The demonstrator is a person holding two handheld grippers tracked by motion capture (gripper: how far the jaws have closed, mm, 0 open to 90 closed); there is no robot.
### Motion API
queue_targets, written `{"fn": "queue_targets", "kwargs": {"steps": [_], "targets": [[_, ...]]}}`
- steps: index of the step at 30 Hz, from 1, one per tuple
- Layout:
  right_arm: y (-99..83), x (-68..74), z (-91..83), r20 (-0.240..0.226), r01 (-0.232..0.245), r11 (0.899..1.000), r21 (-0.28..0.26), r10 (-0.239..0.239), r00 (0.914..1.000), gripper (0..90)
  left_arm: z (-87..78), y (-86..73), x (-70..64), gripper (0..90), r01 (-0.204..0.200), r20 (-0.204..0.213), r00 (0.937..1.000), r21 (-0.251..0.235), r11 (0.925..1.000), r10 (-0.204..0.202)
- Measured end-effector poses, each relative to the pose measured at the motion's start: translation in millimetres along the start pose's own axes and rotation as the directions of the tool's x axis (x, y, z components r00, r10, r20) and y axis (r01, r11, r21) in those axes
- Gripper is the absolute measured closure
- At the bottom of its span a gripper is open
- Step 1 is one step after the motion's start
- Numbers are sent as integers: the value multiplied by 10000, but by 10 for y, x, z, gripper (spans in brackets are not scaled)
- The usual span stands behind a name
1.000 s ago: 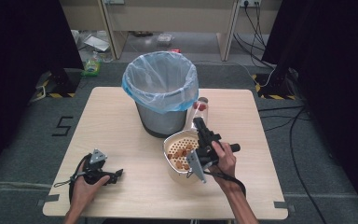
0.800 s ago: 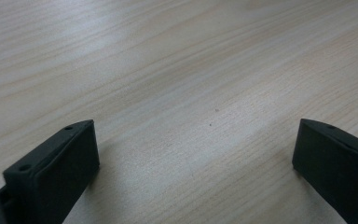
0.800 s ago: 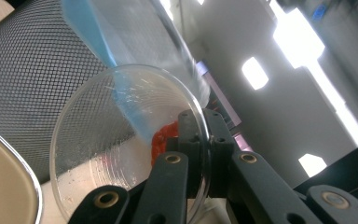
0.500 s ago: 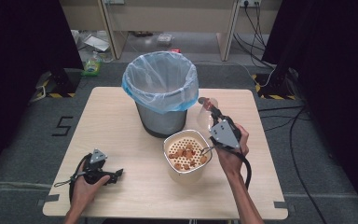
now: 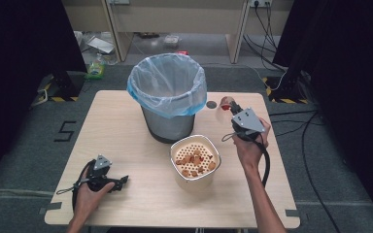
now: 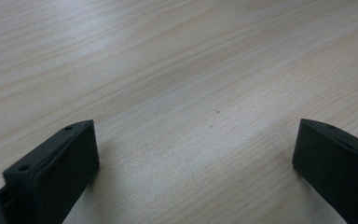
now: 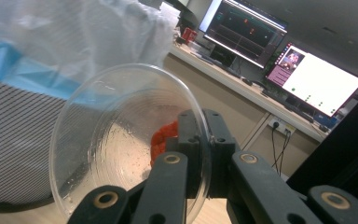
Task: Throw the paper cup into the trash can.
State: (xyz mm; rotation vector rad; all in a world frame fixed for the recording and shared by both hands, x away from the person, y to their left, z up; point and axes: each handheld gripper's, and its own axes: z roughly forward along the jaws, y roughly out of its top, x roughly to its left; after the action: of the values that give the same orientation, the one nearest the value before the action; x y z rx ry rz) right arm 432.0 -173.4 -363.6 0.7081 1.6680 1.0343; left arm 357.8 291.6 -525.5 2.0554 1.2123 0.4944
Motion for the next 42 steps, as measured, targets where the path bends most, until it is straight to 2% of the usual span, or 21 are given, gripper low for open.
{"fn": "queue_targets", "kwargs": {"steps": [3, 10, 17, 18, 19, 23, 25, 26, 30, 31, 34, 36, 39, 40, 42], "targets": [[29, -63, 45, -57, -240, 9997, 37, 240, 9997, 875, 0, 0, 0, 0, -3, 3, 10000, 4, 10000, 3], [167, -181, 128, -76, -442, 9990, -5, 442, 9990, 874, 0, 0, -1, 0, -2, 1, 10000, -2, 10000, 2], [491, -322, 187, 19, -489, 9983, -318, 490, 9988, 873, 0, 0, -1, 0, 1, 2, 10000, -6, 10000, -1], [491, -322, 187, 19, -489, 9983, -318, 490, 9988, 873, 0, 0, -1, 0, -3, 1, 10000, -5, 10000, 3], [593, -336, 216, 7, -471, 9981, -397, 472, 9989, 873, 0, 0, -1, 0, -6, 0, 10000, -6, 10000, 6], [731, -340, 261, -51, -443, 9976, -531, 441, 9990, 873, 0, 0, -1, 0, -7, 0, 10000, -5, 10000, 7], [838, -334, 299, -52, -272, 9976, -630, 269, 9996, 873, 0, 0, -2, 0, 8, -2, 10000, -16, 10000, -8], [958, -314, 340, -91, -176, 9967, -788, 169, 9998, 873, 0, 0, -2, 0, 5, -2, 10000, -14, 10000, -5], [1145, -247, 416, -258, 8, 9939, -1100, -37, 9997, 873, 1, -1, -2, 0, 5, -1, 10000, -17, 10000, -5], [1145, -247, 416, -258, 8, 9939, -1100, -37, 9997, 873, 1, -1, -2, 0, 5, -1, 10000, -17, 10000, -5], [1316, -130, 512, -569, 78, 9915, -1302, -153, 9983, 873, 1, -1, -2, 0, 8, 0, 10000, -17, 10000, -8], [1351, -95, 543, -680, 91, 9912, -1324, -183, 9975, 873, 1, -1, -1, 0, 5, 0, 10000, -20, 10000, -5], [1459, 70, 675, -1102, 173, 9920, -1250, -312, 9934, 871, 1, 0, -1, 0, 5, 0, 10000, -16, 10000, -5], [1459, 70, 675, -1102, 173, 9920, -1250, -312, 9934, 871, 1, 0, -1, 0, 7, 1, 10000, -17, 10000, -7], [1489, 161, 743, -1291, 227, 9929, -1164, -378, 9909, 870, 0, 0, -1, 0, 3, 1, 10000, -12, 10000, -3]]}}
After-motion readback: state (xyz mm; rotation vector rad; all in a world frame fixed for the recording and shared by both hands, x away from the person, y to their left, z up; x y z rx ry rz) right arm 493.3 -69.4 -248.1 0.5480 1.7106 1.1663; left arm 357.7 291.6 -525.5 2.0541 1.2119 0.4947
